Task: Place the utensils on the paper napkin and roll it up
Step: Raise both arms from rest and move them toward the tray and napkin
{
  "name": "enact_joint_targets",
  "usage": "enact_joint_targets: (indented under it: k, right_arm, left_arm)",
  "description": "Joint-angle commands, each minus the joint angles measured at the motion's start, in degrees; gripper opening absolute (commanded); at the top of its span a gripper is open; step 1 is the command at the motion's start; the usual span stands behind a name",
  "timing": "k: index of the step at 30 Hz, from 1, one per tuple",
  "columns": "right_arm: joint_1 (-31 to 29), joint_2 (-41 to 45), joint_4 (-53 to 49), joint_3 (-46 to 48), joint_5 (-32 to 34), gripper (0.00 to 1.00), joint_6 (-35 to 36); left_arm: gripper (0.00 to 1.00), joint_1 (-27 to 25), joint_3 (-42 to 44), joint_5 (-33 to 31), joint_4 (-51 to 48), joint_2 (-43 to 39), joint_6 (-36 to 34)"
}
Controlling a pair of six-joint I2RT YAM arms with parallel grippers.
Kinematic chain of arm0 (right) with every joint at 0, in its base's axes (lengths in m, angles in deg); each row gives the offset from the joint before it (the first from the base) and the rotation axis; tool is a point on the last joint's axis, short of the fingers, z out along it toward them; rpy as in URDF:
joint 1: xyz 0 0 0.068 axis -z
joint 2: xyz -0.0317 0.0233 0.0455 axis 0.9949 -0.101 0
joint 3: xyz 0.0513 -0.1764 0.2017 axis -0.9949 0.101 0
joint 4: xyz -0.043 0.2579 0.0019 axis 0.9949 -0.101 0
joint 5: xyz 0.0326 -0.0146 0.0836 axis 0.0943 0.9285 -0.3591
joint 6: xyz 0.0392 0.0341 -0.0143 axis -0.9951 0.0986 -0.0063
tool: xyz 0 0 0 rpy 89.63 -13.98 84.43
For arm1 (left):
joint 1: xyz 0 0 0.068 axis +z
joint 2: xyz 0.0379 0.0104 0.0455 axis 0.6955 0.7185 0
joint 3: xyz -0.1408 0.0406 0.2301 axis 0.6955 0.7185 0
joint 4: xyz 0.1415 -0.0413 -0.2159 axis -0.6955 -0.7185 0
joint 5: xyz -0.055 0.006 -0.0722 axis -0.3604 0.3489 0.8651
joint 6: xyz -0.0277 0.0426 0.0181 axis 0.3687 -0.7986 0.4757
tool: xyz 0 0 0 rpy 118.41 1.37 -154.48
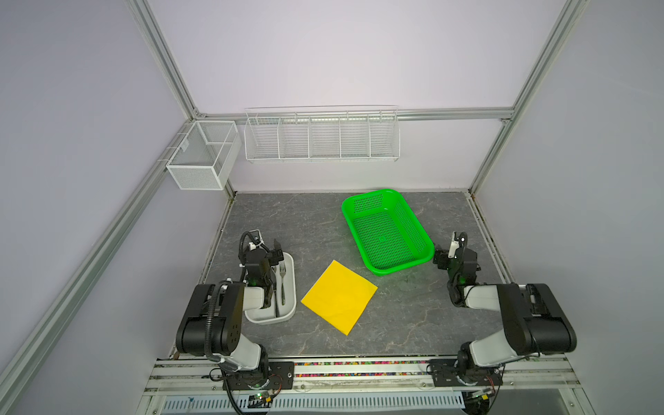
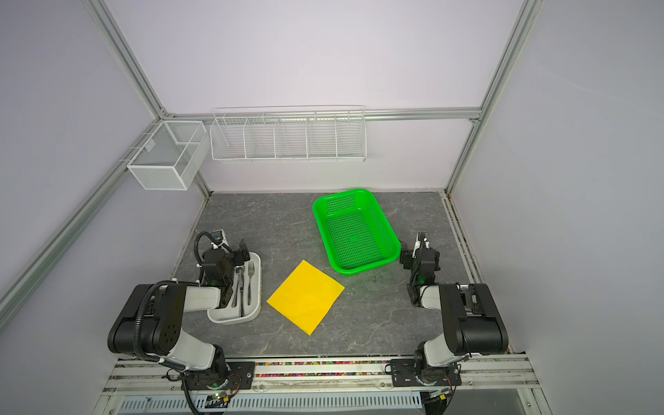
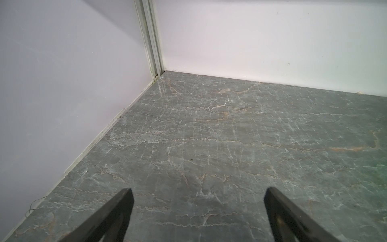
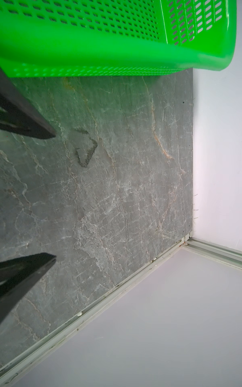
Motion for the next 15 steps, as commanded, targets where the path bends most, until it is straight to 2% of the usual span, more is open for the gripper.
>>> enact_joint_targets:
  k: [1, 6, 9, 13, 15]
  right_arm:
    - [0.2, -0.07, 1.72, -0.34, -0.63, 0.88, 0.24]
    - [0.06, 0.26, 2.15, -0.12, -0.33, 0.89, 0.63]
    - [-0.57, 3.52, -2.97, -1.78, -0.3, 0.88, 1.52]
    - [-0.17, 10.09, -39.89, -17.59, 0.2, 0.88, -6.6]
    - [-0.16, 9.31, -57.37, -27.99, -3.4, 0.88, -11.6]
  left_arm:
    - [0.98, 0.18, -0.69, 0.21, 0.28, 0.5, -0.37]
    - [0.99, 0.19, 0.76, -2.33, 2.89, 0.05, 0.66]
    - [0.99, 0.14, 2.46, -3.93, 2.42, -4.35, 1.42]
    - [0.99, 0.13, -1.61, -6.38, -13.58, -13.8, 3.47]
    - [0.99, 0.1, -2.27, -6.92, -16.12, -18.49, 6.41]
